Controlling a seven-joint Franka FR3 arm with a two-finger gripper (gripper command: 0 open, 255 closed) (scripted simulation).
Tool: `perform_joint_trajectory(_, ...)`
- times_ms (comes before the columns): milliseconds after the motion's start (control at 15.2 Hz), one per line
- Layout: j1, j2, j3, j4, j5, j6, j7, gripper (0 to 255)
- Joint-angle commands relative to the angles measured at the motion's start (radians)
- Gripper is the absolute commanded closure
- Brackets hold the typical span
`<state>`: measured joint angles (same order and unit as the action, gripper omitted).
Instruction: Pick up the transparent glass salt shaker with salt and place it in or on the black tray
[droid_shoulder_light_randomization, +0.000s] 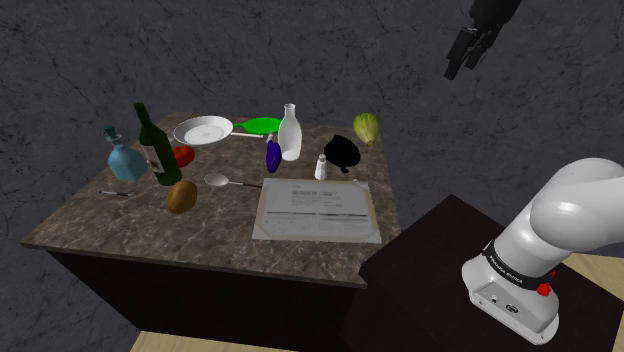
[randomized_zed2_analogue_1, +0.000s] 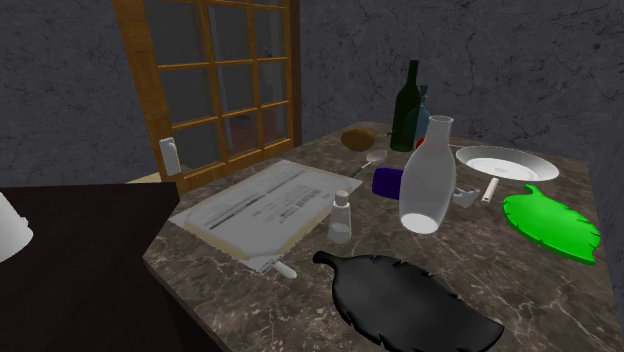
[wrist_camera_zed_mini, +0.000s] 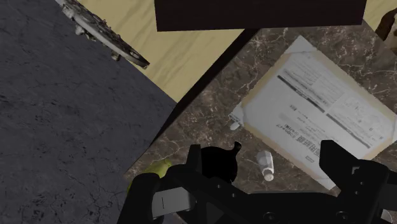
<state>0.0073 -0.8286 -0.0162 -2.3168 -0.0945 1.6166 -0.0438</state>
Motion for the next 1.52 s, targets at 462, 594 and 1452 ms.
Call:
perform_joint_trajectory(462, 0.018, 0.096, -0.006, -0.151, 0.003, 0.276, 0.001, 0)
perform_joint_trajectory(594, 0.023, 0.139, -0.007, -0.181, 0.003, 0.357, 0.002, 0)
perform_joint_trajectory(1452, 0.051, 0.562, -0.006, -0.221, 0.004, 0.873, 0.000, 0)
